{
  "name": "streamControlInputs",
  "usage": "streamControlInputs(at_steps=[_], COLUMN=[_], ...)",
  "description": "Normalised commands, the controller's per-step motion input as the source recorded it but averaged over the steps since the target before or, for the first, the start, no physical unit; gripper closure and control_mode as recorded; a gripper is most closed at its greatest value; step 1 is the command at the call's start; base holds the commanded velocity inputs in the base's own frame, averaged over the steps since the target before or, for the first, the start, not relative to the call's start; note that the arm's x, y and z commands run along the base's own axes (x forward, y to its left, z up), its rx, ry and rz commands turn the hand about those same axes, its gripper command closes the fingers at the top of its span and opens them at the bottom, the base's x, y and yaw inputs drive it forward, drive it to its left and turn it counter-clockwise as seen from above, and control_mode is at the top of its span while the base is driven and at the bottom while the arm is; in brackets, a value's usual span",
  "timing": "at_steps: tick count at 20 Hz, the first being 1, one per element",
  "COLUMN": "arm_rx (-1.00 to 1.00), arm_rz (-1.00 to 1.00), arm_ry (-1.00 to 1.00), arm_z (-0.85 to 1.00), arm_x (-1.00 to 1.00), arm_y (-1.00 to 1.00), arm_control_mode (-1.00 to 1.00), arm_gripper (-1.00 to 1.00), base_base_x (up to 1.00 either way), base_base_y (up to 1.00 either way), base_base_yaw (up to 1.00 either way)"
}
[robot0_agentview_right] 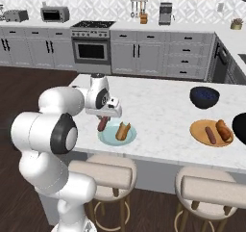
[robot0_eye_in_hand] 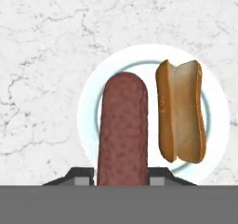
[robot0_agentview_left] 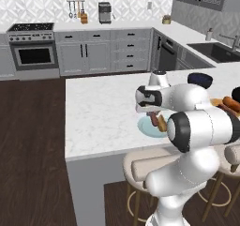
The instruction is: Place one bun and one sausage from the bowl on each plate.
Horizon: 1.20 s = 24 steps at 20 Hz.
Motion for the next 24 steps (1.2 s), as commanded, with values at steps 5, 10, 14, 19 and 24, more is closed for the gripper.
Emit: streamControlInputs(at_steps=[5, 10, 14, 19, 24], arm_rx=[0.0, 0.0, 0.0, 0.0, 0.0], arm_rz=[0.0, 0.0, 0.0, 0.0, 0.0], arm_ry=[-0.07, -0.13, -0.06, -0.03, -0.03], arm_z=[-0.7, -0.68, -0.3, -0.21, -0.09], arm_x=[0.35, 0.02, 0.0, 0.0, 0.15], arm_y=[0.0, 0.0, 0.0, 0.0, 0.0], arm_control_mode=[-1.0, -1.0, -1.0, -1.0, -1.0], arm_gripper=[1.0, 1.0, 1.0, 1.0, 1.0], base_base_x=[0.0, 0.0, 0.0, 0.0, 0.0], base_base_y=[0.0, 0.0, 0.0, 0.0, 0.0], base_base_yaw=[0.0, 0.0, 0.0, 0.0, 0.0])
